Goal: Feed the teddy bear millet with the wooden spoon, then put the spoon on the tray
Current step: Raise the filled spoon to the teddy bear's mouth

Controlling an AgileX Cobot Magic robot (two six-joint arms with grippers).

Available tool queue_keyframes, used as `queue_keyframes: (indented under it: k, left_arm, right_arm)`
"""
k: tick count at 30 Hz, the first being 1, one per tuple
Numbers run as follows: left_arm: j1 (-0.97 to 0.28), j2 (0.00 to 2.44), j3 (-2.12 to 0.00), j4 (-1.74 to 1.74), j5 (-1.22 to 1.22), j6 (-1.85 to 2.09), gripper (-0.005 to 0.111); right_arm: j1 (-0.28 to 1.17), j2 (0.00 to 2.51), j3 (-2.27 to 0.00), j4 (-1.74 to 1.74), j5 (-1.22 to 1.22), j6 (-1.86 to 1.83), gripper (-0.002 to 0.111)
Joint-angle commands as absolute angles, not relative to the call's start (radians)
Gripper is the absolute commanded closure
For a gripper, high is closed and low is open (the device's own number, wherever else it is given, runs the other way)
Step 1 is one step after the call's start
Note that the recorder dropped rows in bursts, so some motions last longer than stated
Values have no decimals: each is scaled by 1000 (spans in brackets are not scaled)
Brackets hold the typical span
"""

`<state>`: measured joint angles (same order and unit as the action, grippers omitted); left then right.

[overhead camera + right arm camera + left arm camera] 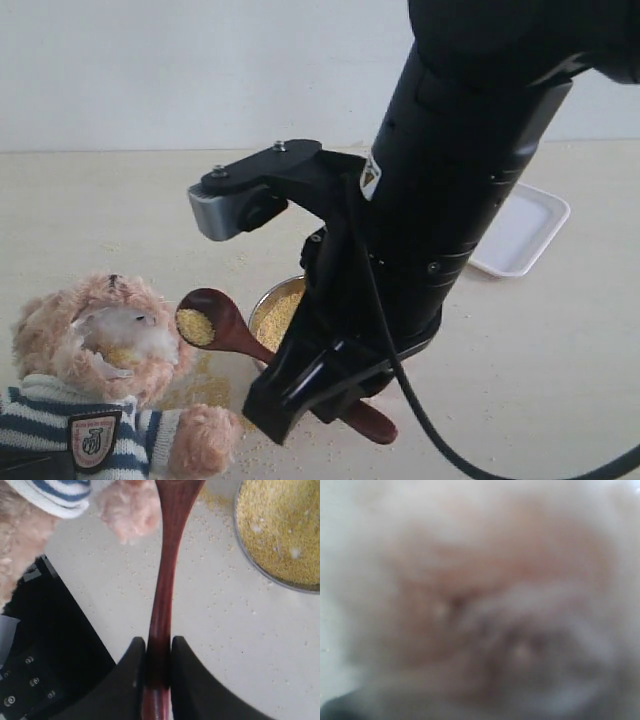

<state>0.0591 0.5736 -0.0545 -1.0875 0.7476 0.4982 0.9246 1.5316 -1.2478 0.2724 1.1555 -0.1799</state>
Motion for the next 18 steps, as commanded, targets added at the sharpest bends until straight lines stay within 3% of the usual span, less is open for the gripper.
queue_keyframes:
  k: [1, 11, 18]
  left_arm:
    - [60, 565, -54, -1111, 750, 502, 102]
    - [60, 565, -54, -1111, 750, 502, 102]
    - [60, 565, -54, -1111, 750, 502, 102]
  right_arm:
    - [963, 1550, -1303, 279, 1146, -158, 106]
    - [1068, 1706, -1459, 220, 1111, -152, 106]
    - [1143, 1775, -1478, -106, 1128, -54, 106]
